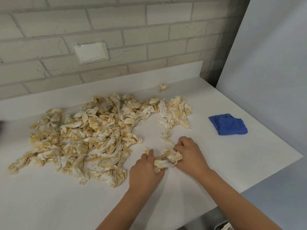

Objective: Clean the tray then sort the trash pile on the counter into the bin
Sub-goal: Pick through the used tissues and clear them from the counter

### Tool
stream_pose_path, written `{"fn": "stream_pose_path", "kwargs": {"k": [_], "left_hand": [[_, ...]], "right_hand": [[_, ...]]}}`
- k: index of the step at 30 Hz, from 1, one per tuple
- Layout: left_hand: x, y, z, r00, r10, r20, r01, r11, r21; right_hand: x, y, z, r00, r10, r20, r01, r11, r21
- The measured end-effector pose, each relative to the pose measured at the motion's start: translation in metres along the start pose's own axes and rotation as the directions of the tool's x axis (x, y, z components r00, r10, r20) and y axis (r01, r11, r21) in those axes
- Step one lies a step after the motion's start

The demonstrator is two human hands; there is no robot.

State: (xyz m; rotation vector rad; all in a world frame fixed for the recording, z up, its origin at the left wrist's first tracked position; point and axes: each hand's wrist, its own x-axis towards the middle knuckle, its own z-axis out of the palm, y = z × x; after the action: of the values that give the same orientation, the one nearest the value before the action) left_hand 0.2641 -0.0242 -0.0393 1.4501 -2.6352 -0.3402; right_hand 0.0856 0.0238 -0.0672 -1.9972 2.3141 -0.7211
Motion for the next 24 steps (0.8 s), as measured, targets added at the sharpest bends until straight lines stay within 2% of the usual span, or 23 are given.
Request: {"fn": "stream_pose_path", "kwargs": {"k": [4,6,9,12,14,17,19,21,24], "left_hand": [[-0.007,-0.008,0.012,0.971,0.154,-0.182,-0.147,0.988,0.054],[-0.007,-0.014,0.017,0.949,0.214,-0.233,-0.229,0.973,-0.035],[-0.007,-0.018,0.018,0.921,0.292,-0.258,-0.335,0.932,-0.140],[-0.012,-0.021,0.016,0.916,0.316,-0.247,-0.365,0.912,-0.187],[-0.013,-0.024,0.015,0.909,0.326,-0.260,-0.379,0.906,-0.187],[-0.017,-0.025,0.015,0.911,0.317,-0.263,-0.370,0.910,-0.185],[-0.022,-0.023,0.012,0.933,0.240,-0.269,-0.318,0.899,-0.302],[-0.028,-0.018,0.003,0.968,0.074,-0.242,-0.192,0.835,-0.516],[-0.031,-0.001,-0.011,0.989,-0.129,-0.078,0.020,0.623,-0.782]], "right_hand": [[-0.007,0.001,-0.001,0.995,-0.091,0.042,0.089,0.995,0.054],[-0.011,-0.003,-0.003,0.996,-0.081,0.036,0.077,0.992,0.099],[-0.018,-0.007,-0.004,0.998,-0.055,-0.017,0.057,0.981,0.185],[-0.026,-0.013,-0.005,0.995,-0.042,-0.089,0.063,0.968,0.243],[-0.034,-0.019,-0.011,0.989,0.064,-0.136,-0.008,0.924,0.382],[-0.047,-0.025,-0.024,0.939,0.315,-0.135,-0.163,0.758,0.631],[-0.052,-0.028,-0.037,0.879,0.466,-0.101,-0.236,0.610,0.756],[-0.055,-0.027,-0.050,0.789,0.612,-0.044,-0.260,0.399,0.879],[-0.060,-0.019,-0.071,0.696,0.690,0.199,-0.254,-0.023,0.967]]}}
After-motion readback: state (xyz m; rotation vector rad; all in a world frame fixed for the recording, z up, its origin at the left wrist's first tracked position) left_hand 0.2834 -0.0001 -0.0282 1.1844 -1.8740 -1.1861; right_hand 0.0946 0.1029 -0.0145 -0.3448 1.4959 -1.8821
